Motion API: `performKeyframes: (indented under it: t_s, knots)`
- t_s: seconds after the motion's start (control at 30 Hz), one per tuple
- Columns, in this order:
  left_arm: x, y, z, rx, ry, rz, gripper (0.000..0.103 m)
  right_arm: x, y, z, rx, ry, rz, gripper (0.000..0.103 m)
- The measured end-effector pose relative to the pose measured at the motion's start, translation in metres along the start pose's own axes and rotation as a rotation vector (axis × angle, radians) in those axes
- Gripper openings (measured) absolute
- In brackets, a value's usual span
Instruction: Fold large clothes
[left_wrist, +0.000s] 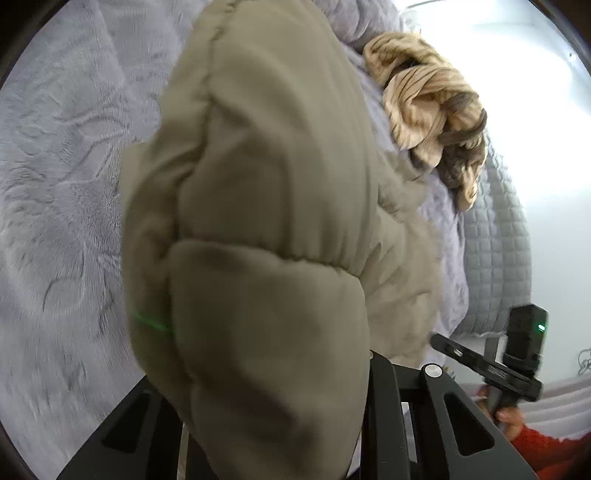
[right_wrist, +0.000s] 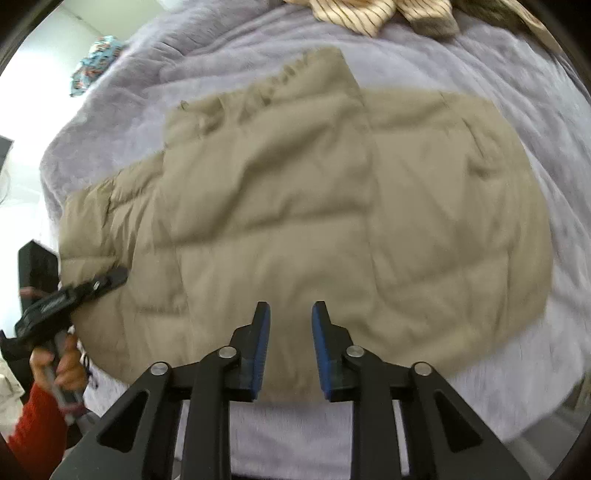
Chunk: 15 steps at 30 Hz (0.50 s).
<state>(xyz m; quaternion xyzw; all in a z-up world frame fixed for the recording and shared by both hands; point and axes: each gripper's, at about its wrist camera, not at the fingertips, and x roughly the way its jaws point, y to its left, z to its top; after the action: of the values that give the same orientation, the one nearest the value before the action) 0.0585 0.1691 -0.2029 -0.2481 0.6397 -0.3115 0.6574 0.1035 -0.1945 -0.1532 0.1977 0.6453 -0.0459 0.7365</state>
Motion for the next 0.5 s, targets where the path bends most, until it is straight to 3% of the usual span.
performKeyframes:
  t_s: [0.3, 0.5]
  knots:
    - [-0.038, -0.104, -0.016, 0.084, -0.064, 0.040, 0.027, 0.053, -0.016, 0.052, 0.051, -0.047, 0.151, 0.019]
    - [-0.015, -0.202, -0.027, 0.188, -0.048, 0.105, 0.027, 0.085, -0.014, 0.083, 0.078, -0.019, 0.277, 0.018]
